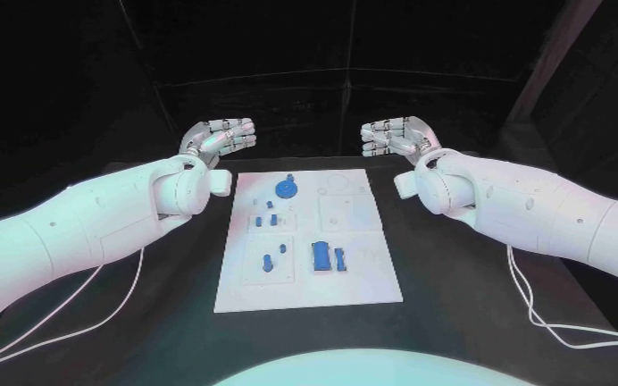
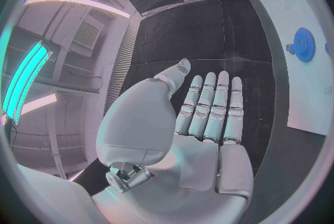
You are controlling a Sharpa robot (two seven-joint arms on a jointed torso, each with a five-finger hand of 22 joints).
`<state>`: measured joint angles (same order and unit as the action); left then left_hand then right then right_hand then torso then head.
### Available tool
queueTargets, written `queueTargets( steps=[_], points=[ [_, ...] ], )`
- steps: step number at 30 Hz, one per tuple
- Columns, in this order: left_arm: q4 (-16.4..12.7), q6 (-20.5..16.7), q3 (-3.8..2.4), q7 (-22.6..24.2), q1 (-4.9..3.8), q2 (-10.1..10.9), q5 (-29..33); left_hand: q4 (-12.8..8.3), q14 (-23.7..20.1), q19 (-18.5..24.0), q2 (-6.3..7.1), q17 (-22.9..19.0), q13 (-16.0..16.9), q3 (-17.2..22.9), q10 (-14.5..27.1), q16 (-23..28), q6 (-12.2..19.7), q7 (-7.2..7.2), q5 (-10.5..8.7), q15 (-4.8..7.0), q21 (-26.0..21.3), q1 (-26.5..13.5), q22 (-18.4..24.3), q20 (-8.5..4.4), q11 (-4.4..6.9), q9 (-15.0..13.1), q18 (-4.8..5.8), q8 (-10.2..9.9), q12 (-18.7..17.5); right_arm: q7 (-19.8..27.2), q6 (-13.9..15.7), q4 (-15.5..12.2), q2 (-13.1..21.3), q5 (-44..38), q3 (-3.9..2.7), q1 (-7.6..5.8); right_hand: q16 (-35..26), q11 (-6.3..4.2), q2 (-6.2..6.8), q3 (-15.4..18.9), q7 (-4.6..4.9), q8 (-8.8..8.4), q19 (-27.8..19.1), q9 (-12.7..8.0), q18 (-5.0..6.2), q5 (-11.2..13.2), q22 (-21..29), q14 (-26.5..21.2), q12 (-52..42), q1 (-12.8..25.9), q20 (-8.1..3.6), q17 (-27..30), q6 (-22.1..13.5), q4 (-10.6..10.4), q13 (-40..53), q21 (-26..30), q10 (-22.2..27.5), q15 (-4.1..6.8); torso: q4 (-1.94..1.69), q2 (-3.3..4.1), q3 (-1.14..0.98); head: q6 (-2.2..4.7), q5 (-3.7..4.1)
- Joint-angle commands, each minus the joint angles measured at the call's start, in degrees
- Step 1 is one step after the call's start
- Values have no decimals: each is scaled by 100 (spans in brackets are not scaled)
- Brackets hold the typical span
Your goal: Assemble the parts on the task board
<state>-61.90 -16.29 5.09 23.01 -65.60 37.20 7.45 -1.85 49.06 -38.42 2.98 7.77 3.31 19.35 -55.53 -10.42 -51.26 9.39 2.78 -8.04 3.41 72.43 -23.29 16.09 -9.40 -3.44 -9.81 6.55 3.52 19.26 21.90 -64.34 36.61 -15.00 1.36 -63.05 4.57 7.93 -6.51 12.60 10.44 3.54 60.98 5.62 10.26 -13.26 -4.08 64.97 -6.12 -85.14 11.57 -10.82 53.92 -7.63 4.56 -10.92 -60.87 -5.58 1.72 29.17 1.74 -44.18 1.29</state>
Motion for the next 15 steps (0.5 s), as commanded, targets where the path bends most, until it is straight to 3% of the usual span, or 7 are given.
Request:
queueTargets(
  steps=[1, 3, 4, 7, 8, 9, 15],
  points=[
    [-45, -35, -6, 4, 4, 32, -20, 185, -1550, 1217, -298, -248, -331, -613, 1757, 334, 1619, -295, -278, 255, -341, -2292, 739, -506, 297, 344, 294, -207, -352, 4, 48, -73, 43, 15, -2, -1, -457, -251, 206, -395, -331, -354, -1923, -562, -308, 420, 408, -2048, 195, 2694, -366, 345, -1699, 246, -456, 347, 1923, 558, 4, 12, 3, 4, 3],
    [-126, -115, -21, 23, 20, 53, -41, 185, -1800, 1415, -298, -289, -331, -713, 2043, 390, 1883, -341, -278, 298, -341, -2670, 861, -589, 346, 344, 294, -241, -352, 38, 118, -153, 67, 63, -6, 8, -457, -292, 238, -448, -382, -354, -2234, -562, -311, 489, 408, -2379, 612, 3136, -426, 402, -1974, 297, -456, 403, 2234, 558, -4, 20, -5, 44, -2],
    [-182, -172, -31, 37, 31, 67, -56, 185, -1927, 1513, -298, -310, -331, -764, 2187, 417, 2016, -364, -278, 318, -341, -2857, 921, -627, 370, 344, 315, -655, -352, 62, 168, -210, 85, 97, -9, 15, -457, -312, 651, -486, -409, -354, -2390, -562, -344, 523, 408, -2546, 612, 3354, -456, 429, -2113, 310, -456, 431, 2390, 558, -9, 25, -10, 72, -6],
    [-475, -463, -85, 109, 88, 143, -133, 185, -2308, 1811, -298, -370, -331, -912, 2617, 495, 2414, -441, -278, 380, -341, -3417, 1101, -756, 443, 344, 393, -655, -352, 186, 424, -503, 175, 272, -25, 49, -457, -376, 651, -582, -489, -354, -2876, -562, -406, 628, 408, -3062, 612, 4028, -547, 515, -2541, 763, -456, 520, 2875, 558, -35, 54, -36, 219, -26],
    [-586, -573, -105, 136, 110, 172, -162, 185, -2409, 1890, -298, -777, -331, -953, 2731, 519, 2520, -460, -278, 396, -341, -3566, 1149, -789, 463, 344, 393, -655, -352, 232, 520, -613, 209, 338, -31, 62, -457, -793, 651, -615, -513, -354, -3008, -562, -441, 655, 408, -3203, 612, 4213, -573, 537, -2659, 763, -456, 541, 3007, 558, -45, 64, -46, 274, -33],
    [-707, -694, -127, 165, 134, 204, -193, 185, -2507, 1967, -298, -777, -331, -990, 2842, 535, 2622, -478, -278, 804, -341, -3710, 1195, -820, 482, 344, 429, -655, -352, 283, 626, -735, 246, 410, -38, 76, -457, -793, 651, -649, -534, -354, -3128, -562, -469, 683, 408, -3332, 612, 4379, -595, 559, -2765, 763, -456, 564, 3127, 558, -56, 76, -57, 335, -41],
    [-1672, -1654, -302, 401, 322, 455, -447, 185, -3010, 2362, -298, -777, -331, -1188, 3410, 1042, 3146, -939, -278, 804, -341, -4452, 1433, -986, 940, 344, 518, -655, -352, 676, 1439, -1664, 532, 965, -88, 185, -457, -793, 651, -781, -638, -354, -3722, -562, -531, 812, 408, -3965, 612, 5204, -706, 663, -3291, 763, -456, 665, 3716, 558, -129, 154, -130, 739, -96]
  ],
)
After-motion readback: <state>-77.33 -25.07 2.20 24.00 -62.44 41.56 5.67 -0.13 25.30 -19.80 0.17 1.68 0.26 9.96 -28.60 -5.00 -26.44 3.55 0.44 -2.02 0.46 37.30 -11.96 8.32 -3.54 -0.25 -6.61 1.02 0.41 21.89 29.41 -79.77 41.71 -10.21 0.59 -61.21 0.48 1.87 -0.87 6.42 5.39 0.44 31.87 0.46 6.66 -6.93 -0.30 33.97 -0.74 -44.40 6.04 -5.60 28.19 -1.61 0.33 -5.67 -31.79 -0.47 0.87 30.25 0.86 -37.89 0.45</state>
